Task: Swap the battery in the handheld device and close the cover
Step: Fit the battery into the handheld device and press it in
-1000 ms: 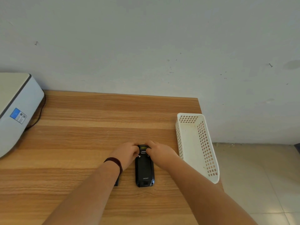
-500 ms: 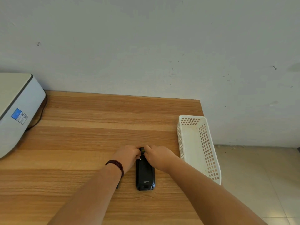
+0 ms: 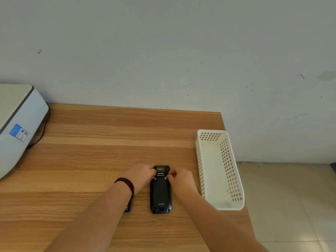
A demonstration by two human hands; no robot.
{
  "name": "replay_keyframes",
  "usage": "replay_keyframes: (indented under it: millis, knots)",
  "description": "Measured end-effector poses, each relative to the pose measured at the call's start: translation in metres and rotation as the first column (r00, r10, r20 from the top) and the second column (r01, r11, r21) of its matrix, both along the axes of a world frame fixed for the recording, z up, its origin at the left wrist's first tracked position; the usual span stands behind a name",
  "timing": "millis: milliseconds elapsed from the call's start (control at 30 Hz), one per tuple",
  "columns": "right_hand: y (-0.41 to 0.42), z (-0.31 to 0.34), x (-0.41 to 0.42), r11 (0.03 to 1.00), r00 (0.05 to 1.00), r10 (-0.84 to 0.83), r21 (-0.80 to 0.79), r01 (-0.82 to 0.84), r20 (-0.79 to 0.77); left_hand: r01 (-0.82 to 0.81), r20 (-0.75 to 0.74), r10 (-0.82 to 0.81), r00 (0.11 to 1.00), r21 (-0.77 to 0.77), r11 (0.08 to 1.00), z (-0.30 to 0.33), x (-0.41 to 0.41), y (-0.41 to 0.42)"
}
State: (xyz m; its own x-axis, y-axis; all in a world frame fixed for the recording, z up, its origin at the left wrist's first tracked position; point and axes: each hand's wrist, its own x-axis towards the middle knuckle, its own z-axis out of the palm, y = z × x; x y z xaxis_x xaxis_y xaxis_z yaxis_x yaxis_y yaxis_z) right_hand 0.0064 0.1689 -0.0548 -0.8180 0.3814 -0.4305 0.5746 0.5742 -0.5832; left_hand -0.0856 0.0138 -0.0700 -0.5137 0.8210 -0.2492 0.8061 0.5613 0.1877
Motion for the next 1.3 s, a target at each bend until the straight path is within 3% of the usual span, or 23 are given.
replay_keyframes:
  millis: [200,667,1300]
  knots:
    - [-0.011,-0.005,0.004,0.998,0.998,-0.056,0.013,0.056,-0.029,0.047,-0.046,-0.052,0.998,-0.114,0.992,0.004,-0.005,0.005]
    - [-0.020,-0.015,0.004,0.978,0.978,-0.208,-0.034,0.207,-0.027,0.092,-0.145,-0.111,0.983,-0.130,0.987,0.006,0.001,0.003]
    - [-0.016,-0.015,0.004,0.996,0.995,-0.078,0.034,0.080,-0.059,0.116,-0.161,-0.148,0.976,-0.193,0.974,0.008,0.008,0.004]
